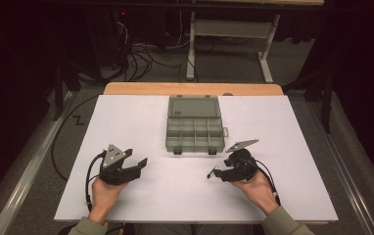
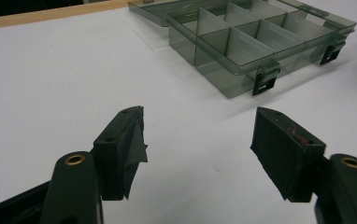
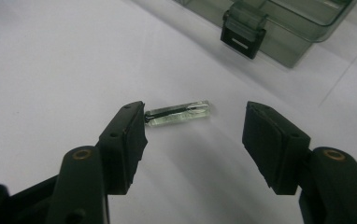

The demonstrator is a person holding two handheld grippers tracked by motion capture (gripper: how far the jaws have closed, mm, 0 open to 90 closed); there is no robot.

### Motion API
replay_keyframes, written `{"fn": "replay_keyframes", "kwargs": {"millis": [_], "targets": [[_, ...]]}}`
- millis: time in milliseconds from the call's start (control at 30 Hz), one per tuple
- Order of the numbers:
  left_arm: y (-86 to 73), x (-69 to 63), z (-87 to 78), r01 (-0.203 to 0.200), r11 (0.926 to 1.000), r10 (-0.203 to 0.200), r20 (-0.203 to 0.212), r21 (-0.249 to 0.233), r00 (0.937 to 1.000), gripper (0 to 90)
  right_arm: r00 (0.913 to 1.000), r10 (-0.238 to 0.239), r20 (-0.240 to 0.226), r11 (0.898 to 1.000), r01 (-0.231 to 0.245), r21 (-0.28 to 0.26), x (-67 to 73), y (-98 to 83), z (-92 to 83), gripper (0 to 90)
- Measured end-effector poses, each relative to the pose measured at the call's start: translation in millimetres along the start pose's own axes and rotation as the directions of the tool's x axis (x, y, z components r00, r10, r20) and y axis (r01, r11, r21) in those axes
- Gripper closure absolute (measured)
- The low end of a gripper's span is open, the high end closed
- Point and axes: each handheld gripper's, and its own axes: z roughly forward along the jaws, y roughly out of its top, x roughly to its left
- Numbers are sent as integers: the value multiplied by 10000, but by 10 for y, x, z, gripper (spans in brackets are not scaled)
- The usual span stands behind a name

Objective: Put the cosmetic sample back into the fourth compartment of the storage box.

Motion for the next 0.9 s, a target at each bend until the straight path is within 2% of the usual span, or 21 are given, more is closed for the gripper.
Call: {"fn": "replay_keyframes", "kwargs": {"millis": [367,633,667,767,900], "targets": [[-3,2,2,20,10000,-20,3,50,10000,342,9993,-292,-221,9963,309,796,54,122,99,338],[-3,2,0,49,9999,-50,28,87,10000,341,9971,-763,-80,9830,766,1669,117,214,188,311],[-3,1,1,65,10000,-65,29,70,10000,341,9960,-883,-100,9809,887,1734,112,225,202,310],[-3,2,0,50,10000,-50,21,84,10000,341,9966,-824,-63,9792,821,1857,135,246,213,309],[-4,4,3,34,10000,-34,-20,72,10000,340,9951,-980,-90,9744,978,2024,157,271,236,303]]}}
